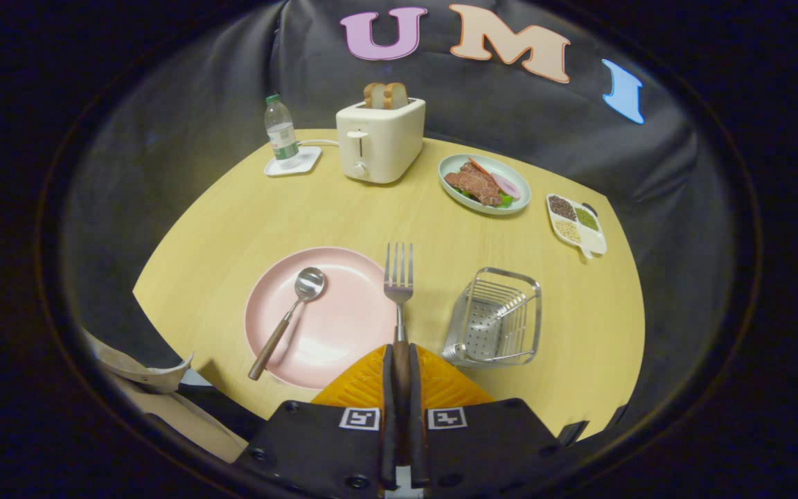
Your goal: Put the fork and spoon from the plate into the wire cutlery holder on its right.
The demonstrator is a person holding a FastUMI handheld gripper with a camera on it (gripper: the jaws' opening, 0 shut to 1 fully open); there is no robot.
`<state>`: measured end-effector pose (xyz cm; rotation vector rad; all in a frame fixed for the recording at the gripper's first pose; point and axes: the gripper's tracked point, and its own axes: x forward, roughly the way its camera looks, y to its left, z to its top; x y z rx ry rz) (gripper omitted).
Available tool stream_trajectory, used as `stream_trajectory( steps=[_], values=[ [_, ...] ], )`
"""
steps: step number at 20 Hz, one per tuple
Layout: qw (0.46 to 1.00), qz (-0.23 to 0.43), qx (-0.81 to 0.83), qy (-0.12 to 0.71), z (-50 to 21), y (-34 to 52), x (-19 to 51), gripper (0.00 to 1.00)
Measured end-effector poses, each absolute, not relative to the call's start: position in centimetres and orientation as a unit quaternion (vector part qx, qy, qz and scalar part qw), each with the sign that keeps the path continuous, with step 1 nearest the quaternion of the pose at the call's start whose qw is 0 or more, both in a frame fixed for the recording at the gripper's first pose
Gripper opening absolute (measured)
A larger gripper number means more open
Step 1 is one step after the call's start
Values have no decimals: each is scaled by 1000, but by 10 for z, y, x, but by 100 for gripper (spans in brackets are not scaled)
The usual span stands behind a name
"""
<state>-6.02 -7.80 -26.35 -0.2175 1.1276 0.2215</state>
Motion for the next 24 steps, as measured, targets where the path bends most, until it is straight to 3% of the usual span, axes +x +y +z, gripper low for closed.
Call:
stream_trajectory(
  steps=[14, 24],
  values=[
    [781, 127, -152, 593, -247, -161, -59, 11],
    [693, 164, -178, 679, -264, -177, -60, 11]
  ],
)
